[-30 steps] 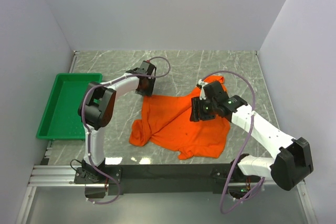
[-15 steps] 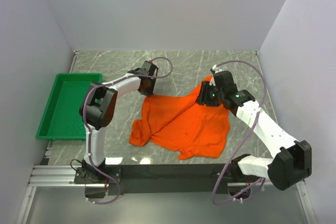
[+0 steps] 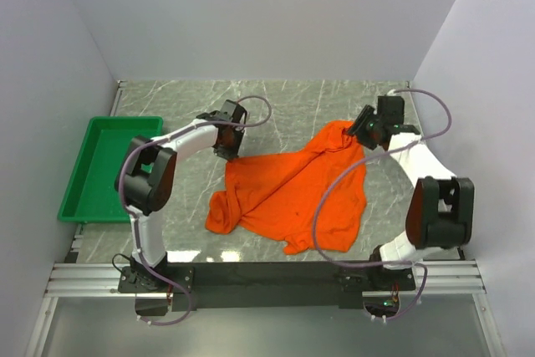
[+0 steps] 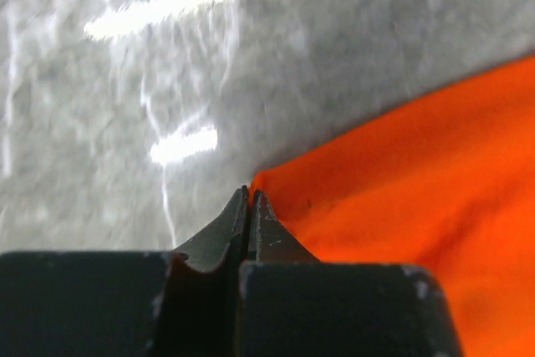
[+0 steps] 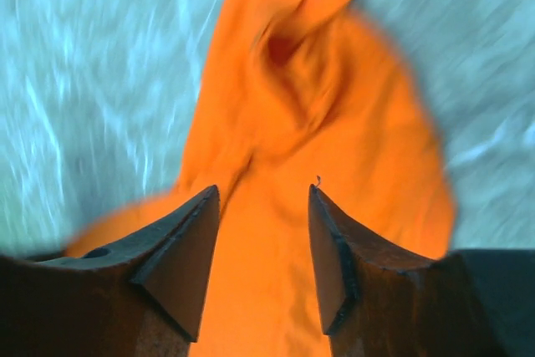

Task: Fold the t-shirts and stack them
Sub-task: Flatten the tshirt out

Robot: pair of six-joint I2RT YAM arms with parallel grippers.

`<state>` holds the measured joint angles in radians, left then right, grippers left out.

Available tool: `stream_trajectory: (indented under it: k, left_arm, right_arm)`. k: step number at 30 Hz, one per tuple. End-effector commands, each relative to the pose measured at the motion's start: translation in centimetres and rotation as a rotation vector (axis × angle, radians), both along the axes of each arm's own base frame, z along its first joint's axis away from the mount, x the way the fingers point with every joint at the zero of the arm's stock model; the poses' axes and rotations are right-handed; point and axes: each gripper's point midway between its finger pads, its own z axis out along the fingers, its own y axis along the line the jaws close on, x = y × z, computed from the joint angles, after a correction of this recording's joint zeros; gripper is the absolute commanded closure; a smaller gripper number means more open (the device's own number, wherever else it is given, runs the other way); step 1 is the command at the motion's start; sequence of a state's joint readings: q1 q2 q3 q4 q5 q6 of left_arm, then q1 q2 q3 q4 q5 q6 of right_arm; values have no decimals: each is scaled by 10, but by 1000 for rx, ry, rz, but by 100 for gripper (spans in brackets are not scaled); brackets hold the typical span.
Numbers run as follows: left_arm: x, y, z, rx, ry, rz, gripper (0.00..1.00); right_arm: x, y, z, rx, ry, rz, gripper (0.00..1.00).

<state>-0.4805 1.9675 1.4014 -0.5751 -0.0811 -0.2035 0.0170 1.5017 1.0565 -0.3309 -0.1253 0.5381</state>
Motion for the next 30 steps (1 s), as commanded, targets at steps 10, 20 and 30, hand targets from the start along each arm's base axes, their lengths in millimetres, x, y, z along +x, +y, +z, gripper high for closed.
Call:
stream_trajectory:
  k: [10, 20, 30]
  left_arm:
    - [-11, 7, 51, -48, -128, -7, 99]
    - [-6, 27, 54, 39, -176, 46, 99]
    - [-5, 38, 51, 95, -180, 79, 99]
  right_arm:
    - [96, -70, -30, 191, -56, -226, 28]
    - [137, -80, -57, 292, -37, -236, 28]
    - [138, -54, -93, 375, 67, -198, 28]
